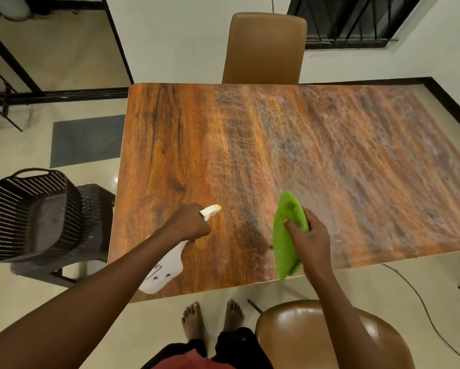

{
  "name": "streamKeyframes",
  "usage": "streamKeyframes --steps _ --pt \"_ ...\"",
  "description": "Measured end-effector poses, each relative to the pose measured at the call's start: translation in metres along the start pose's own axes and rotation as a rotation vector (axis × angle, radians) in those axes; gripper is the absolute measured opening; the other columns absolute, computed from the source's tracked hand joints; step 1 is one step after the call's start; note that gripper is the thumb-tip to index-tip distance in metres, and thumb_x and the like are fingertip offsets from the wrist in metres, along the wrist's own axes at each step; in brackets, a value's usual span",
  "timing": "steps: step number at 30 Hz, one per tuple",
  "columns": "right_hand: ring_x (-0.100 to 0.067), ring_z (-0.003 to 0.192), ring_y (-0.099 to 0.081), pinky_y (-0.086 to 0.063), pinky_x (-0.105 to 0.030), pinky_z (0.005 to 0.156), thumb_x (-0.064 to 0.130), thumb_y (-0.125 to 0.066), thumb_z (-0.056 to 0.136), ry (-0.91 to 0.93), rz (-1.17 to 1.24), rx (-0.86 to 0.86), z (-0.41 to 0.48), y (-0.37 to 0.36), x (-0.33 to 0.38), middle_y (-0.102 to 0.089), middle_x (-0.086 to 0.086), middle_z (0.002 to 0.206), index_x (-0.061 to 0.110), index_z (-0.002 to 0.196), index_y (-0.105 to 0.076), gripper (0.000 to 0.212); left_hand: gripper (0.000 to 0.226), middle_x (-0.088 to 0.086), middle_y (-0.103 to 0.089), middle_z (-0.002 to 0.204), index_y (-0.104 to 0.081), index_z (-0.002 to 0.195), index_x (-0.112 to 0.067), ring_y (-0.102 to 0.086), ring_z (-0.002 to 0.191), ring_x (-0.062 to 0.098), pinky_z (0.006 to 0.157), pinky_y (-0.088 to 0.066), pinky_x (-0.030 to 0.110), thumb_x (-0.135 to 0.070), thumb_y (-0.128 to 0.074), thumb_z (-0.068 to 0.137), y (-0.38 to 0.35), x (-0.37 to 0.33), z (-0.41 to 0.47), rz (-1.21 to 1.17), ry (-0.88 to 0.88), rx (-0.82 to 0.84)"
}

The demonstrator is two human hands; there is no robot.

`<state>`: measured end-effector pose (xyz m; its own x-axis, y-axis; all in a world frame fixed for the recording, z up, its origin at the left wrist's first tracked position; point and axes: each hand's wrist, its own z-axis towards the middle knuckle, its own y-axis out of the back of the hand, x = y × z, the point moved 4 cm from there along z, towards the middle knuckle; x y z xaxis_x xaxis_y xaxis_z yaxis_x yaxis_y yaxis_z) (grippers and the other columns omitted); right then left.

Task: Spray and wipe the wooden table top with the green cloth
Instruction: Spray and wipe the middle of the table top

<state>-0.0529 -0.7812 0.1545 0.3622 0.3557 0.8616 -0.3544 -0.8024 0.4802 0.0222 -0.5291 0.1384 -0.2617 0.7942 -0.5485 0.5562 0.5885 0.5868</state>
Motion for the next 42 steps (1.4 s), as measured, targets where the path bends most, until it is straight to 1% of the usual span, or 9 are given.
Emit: streamKeyframes --steps 5,10,13,16,20,24,29,36,42 --pt "-0.013 0.086 -0.061 -0.043 -0.025 0.071 0.011 -0.066 0.086 -0.070 0.002 -0.054 -0.025 0.012 -0.028 -0.063 0.010 0.095 0.024 0.121 -0.063 0.037 0.033 0.013 -0.059 0.090 -0.056 0.110 -0.006 -0.058 0.058 0.021 0.045 -0.044 0.024 -0.010 -0.067 0.080 -0.017 0.008 -0.006 0.036 0.030 0.081" --pt "0.014 0.078 -0.054 -0.039 -0.009 0.064 0.010 -0.067 0.084 0.016 -0.070 -0.047 -0.036 0.017 -0.023 -0.058 0.027 0.090 0.032 0.117 -0.062 0.040 0.036 0.013 -0.061 0.090 -0.057 0.112 -0.006 -0.060 0.058 0.023 0.047 -0.048 0.026 -0.010 -0.070 0.079 -0.024 0.012 -0.005 -0.020 0.030 0.057" --pt "0.007 0.089 -0.058 -0.038 -0.004 0.074 0.016 -0.071 0.082 0.174 -0.199 -0.011 -0.043 0.015 -0.022 -0.064 0.013 0.104 0.023 0.116 -0.066 0.036 0.024 0.011 -0.060 0.081 -0.057 0.101 -0.008 -0.058 0.053 0.021 0.045 -0.044 0.025 -0.008 -0.067 0.079 -0.019 0.010 -0.004 -0.063 0.011 -0.002" --pt "-0.018 0.100 -0.062 -0.048 -0.022 0.079 0.014 -0.077 0.073 0.309 -0.468 0.101 -0.061 -0.003 -0.041 -0.061 -0.001 0.125 0.018 0.116 -0.068 0.045 0.022 0.009 -0.058 0.078 -0.056 0.098 -0.009 -0.057 0.051 0.021 0.044 -0.043 0.025 -0.010 -0.067 0.079 -0.017 0.010 -0.002 -0.061 0.000 -0.020" --pt "-0.021 0.107 -0.060 -0.057 -0.036 0.062 0.020 -0.080 0.063 0.331 -0.756 0.318 -0.085 -0.038 -0.076 -0.054 0.008 0.135 0.029 0.115 -0.067 0.054 0.022 0.011 -0.061 0.082 -0.058 0.097 -0.008 -0.059 0.052 0.023 0.044 -0.044 0.025 -0.010 -0.069 0.078 -0.022 0.009 -0.002 -0.069 -0.011 -0.009" --pt "-0.021 0.116 -0.057 -0.057 -0.035 0.069 0.030 -0.070 0.064 0.363 -0.818 0.366 -0.088 -0.062 -0.084 -0.055 0.009 0.135 0.028 0.120 -0.065 0.056 0.015 0.007 -0.057 0.074 -0.055 0.086 -0.011 -0.059 0.052 0.022 0.041 -0.040 0.022 -0.010 -0.068 0.078 -0.029 0.011 -0.003 -0.085 -0.022 0.000" --pt "-0.021 0.123 -0.051 -0.057 -0.040 0.078 0.021 -0.066 0.077 0.328 -0.775 0.380 -0.075 -0.078 -0.079 -0.051 0.009 0.139 0.028 0.125 -0.061 0.049 0.018 0.006 -0.056 0.066 -0.051 0.072 -0.014 -0.056 0.047 0.022 0.041 -0.040 0.022 -0.007 -0.067 0.078 -0.034 0.016 -0.005 -0.109 -0.010 0.012" --pt "-0.022 0.103 -0.062 -0.053 -0.032 0.051 0.011 -0.084 0.053 0.432 -0.818 0.441 -0.110 -0.079 -0.081 -0.064 0.005 0.123 0.031 0.114 -0.066 0.066 0.015 0.010 -0.058 0.069 -0.054 0.078 -0.008 -0.057 0.047 0.025 0.045 -0.043 0.025 -0.007 -0.069 0.076 -0.033 0.019 -0.008 -0.164 -0.009 0.016" --pt "-0.027 0.098 -0.061 -0.052 -0.034 0.049 -0.002 -0.071 0.058 0.441 -0.858 0.369 -0.080 -0.100 -0.065 -0.063 0.002 0.122 0.028 0.108 -0.070 0.058 0.017 0.011 -0.060 0.074 -0.059 0.090 -0.003 -0.056 0.048 0.023 0.047 -0.044 0.025 -0.006 -0.069 0.076 -0.023 0.022 -0.013 -0.200 0.003 0.000"
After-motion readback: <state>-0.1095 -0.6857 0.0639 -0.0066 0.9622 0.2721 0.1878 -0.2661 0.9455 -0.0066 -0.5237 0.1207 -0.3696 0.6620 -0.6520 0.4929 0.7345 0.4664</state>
